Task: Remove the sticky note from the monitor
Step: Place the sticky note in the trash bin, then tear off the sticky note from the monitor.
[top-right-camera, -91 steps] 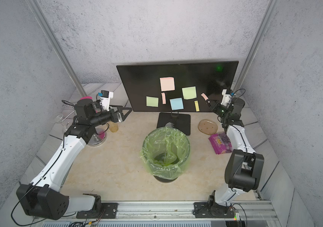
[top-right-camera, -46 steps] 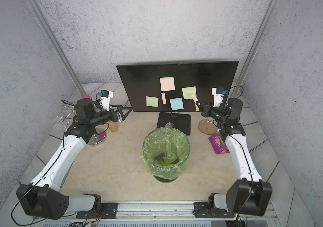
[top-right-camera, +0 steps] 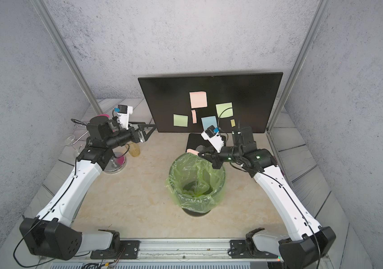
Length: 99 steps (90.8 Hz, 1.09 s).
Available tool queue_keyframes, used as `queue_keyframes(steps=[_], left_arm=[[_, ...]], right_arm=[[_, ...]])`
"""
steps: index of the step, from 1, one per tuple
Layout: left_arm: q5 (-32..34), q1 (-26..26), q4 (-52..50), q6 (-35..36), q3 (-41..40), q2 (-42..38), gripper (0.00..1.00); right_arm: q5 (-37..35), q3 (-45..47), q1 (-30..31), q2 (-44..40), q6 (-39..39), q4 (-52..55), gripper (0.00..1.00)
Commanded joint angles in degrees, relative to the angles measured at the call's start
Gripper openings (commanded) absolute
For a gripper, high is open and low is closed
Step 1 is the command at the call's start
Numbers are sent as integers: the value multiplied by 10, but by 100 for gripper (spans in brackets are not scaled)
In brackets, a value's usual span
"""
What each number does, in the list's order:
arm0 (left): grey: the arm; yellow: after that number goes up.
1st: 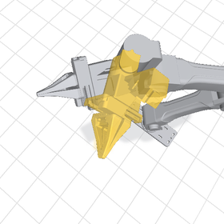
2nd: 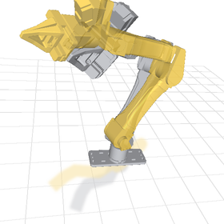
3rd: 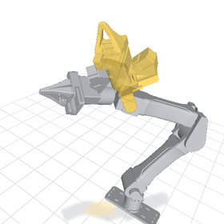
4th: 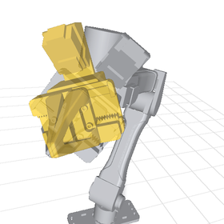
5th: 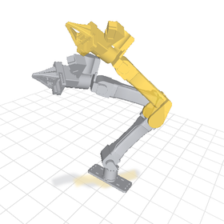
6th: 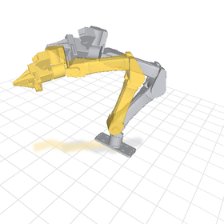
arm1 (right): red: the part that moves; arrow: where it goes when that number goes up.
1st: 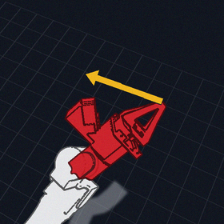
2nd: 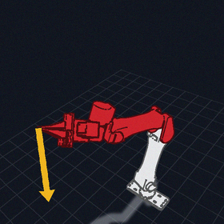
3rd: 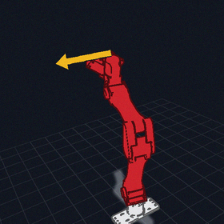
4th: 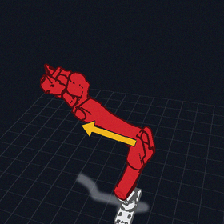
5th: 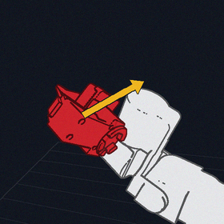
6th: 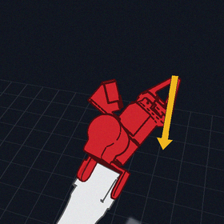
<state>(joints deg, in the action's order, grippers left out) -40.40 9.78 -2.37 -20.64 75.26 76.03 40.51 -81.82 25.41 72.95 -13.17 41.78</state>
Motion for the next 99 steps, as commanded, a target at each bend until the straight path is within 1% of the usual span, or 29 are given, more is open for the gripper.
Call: queue_keyframes(steps=[1, 9, 14, 19, 28, 35, 38, 41, 52, 60, 66, 77, 91, 99], left_arm=[[-9, 4, 31, -6, -1, -1, 100], [-7, 4, 31, -3, -2, -3, 100], [-7, 4, 30, -2, -2, -4, 100], [-8, 5, 28, 0, -2, -5, 100], [-6, 4, 27, 3, -2, -7, 100], [-6, 5, 27, 4, -1, -7, 100], [-7, 4, 27, 4, -1, -7, 100], [-7, 4, 27, 3, -1, -8, 100], [-9, 5, 25, 3, -3, -12, 100], [-7, 5, 24, 6, -6, -16, 100], [-8, 5, 21, 7, -7, -18, 100], [-10, 5, 16, 14, -9, -24, 100], [-8, 4, 11, 20, -11, -30, 100], [-8, 5, 7, 23, -11, -30, 100]], right_arm=[[-86, -27, 28, 30, -96, 115, 19], [-85, -11, 33, 19, -82, 71, 41], [-86, -1, 33, 7, -65, 35, 51], [-101, 3, 32, -7, -46, 7, 56], [-158, 14, 29, -40, -5, -45, 62], [-197, 25, 7, -63, 35, -97, 69], [-204, 26, -13, -67, 63, -115, 70], [-197, 26, -43, -68, 90, -131, 70], [-134, 39, -172, -50, 236, -208, 72], [-108, 62, -223, -29, 324, -292, 75], [-100, 67, -241, -5, 383, -341, 75], [-104, 66, -258, 43, 451, -412, 75], [-120, 82, -263, 89, 536, -527, 75], [-105, 81, -263, 119, 574, -578, 76]])
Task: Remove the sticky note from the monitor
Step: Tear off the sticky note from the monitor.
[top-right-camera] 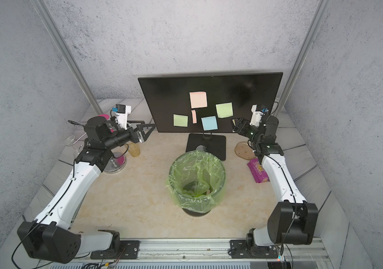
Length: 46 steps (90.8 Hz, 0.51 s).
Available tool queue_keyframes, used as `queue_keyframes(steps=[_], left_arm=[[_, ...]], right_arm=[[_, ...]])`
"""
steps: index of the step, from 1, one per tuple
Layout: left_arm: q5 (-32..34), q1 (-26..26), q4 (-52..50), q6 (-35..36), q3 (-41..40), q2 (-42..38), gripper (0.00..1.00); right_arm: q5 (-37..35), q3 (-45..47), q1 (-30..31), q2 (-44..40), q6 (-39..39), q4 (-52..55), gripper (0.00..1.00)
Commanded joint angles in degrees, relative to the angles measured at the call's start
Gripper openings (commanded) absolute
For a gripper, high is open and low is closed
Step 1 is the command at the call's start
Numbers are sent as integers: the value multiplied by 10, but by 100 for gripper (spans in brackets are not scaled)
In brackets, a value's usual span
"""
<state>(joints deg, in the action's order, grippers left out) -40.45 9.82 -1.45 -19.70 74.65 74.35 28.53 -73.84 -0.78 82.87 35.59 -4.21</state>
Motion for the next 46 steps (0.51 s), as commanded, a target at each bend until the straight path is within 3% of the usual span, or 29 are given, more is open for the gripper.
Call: queue_keyframes(steps=[1, 17, 46], left_arm=[[-7, 4, -3, 14, -5, -14, 100], [-7, 4, -5, 16, -6, -13, 100], [-7, 4, -6, 17, -6, -10, 100]], right_arm=[[19, 0, -1, 23, 89, -123, 76], [45, 1, 1, 67, 151, -186, 78], [44, 7, 20, 92, 169, -216, 80]])
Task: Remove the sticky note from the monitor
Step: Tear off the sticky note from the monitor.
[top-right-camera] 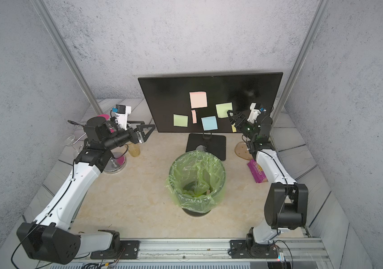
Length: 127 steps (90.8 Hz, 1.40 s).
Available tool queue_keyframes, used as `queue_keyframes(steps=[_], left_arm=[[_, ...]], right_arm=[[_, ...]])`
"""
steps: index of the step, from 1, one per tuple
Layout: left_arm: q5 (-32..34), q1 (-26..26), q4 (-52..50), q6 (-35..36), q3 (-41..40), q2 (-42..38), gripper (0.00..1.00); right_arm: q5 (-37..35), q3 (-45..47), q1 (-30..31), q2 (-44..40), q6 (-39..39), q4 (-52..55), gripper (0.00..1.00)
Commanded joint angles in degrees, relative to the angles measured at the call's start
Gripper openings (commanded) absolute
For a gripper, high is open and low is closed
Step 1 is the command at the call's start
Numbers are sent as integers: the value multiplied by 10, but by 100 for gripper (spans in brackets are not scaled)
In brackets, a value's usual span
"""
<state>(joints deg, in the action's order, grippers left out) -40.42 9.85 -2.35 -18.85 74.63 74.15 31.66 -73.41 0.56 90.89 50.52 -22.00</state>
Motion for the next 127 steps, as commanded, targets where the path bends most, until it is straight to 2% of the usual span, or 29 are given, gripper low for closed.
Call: queue_keyframes(steps=[1, 59, 127], left_arm=[[-7, 4, 3, 8, -6, -8, 100], [-11, 3, -16, 22, -2, -11, 100], [-3, 4, -54, 47, 15, -15, 100]], right_arm=[[12, 3, 7, 13, 20, -39, 80], [11, -21, 31, 66, 44, -80, 81], [16, -12, 31, 49, 58, -145, 77]])
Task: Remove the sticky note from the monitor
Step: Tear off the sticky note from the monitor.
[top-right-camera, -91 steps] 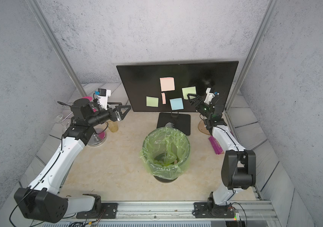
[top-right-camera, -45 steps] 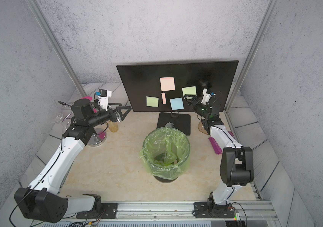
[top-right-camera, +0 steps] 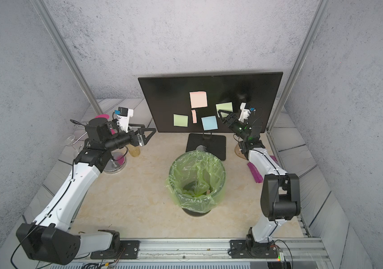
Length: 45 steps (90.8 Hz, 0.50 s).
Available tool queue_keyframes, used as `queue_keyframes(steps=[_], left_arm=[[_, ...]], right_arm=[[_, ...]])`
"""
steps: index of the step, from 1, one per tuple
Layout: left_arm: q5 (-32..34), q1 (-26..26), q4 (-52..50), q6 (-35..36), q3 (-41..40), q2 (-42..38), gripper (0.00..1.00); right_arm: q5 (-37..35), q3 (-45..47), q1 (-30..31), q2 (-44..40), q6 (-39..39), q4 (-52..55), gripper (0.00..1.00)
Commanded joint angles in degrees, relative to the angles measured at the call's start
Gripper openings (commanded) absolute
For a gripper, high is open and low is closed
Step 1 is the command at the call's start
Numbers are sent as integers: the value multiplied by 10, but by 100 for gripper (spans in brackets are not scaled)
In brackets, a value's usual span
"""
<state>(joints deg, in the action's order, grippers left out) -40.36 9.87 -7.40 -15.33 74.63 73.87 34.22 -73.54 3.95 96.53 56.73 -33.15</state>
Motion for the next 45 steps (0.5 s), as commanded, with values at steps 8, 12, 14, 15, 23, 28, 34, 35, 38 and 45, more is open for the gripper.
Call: queue_keyframes(steps=[8, 12, 14, 15, 23, 28, 34, 35, 38, 45], left_arm=[[-4, 3, -4, 12, 16, -12, 100], [-5, 3, -5, 12, 16, -12, 100], [-5, 3, -5, 12, 16, -12, 100], [-5, 3, -5, 12, 17, -12, 100], [-5, 3, -5, 13, 17, -12, 100], [-6, 3, -5, 12, 17, -11, 100], [-6, 3, -5, 11, 17, -11, 100], [-6, 3, -5, 11, 17, -11, 100], [-6, 3, -5, 11, 17, -10, 100], [-7, 3, -5, 10, 17, -10, 100]], right_arm=[[-9, -4, -3, -14, -3, -36, 76], [-8, 1, -3, -17, -2, -43, 76], [-6, 5, -3, -19, 0, -48, 75], [-6, 7, -3, -20, 0, -50, 75], [-2, 19, -1, -28, 1, -62, 72], [-2, 25, -2, -35, -1, -65, 71], [-2, 29, -3, -42, -4, -63, 67], [-2, 30, -3, -43, -4, -63, 66], [-2, 32, -2, -45, -5, -62, 62], [-4, 35, -2, -49, -5, -59, 55]])
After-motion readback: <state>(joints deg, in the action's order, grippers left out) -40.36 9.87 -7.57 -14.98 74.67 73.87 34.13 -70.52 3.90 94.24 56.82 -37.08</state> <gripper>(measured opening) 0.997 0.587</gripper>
